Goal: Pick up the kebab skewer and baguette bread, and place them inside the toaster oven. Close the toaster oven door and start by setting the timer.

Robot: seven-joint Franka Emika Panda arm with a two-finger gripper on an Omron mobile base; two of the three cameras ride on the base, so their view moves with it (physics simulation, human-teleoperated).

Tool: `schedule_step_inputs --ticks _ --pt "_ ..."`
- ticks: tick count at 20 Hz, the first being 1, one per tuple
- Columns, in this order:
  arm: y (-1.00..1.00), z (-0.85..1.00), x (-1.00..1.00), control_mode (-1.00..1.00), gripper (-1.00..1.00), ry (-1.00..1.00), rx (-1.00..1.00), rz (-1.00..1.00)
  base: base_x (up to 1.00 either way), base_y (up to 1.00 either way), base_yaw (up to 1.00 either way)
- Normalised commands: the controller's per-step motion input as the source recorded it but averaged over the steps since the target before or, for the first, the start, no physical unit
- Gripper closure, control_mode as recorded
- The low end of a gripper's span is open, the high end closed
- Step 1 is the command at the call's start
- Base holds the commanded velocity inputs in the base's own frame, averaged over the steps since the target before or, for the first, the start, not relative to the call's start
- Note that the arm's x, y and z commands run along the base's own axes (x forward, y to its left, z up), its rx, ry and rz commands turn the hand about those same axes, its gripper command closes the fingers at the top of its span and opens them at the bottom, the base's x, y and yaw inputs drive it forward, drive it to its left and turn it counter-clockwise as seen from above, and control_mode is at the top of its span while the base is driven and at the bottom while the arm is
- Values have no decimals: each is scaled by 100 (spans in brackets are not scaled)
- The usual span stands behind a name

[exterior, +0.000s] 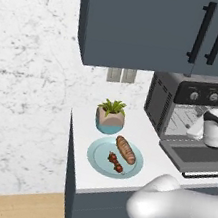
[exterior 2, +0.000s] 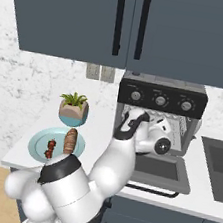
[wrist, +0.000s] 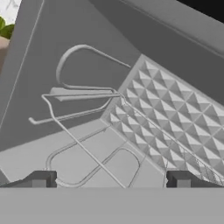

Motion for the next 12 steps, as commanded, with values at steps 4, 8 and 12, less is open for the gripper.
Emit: schedule_step_inputs --ticks 4,8,12 --pt "-4 -19 22 -100 -100 0 -7 -3 0 0 0" --pt "-11 -17 16 -100 -100 0 -5 -2 0 0 0" --pt "-15 -12 27 -100 -100 0 0 -2 0 0 0"
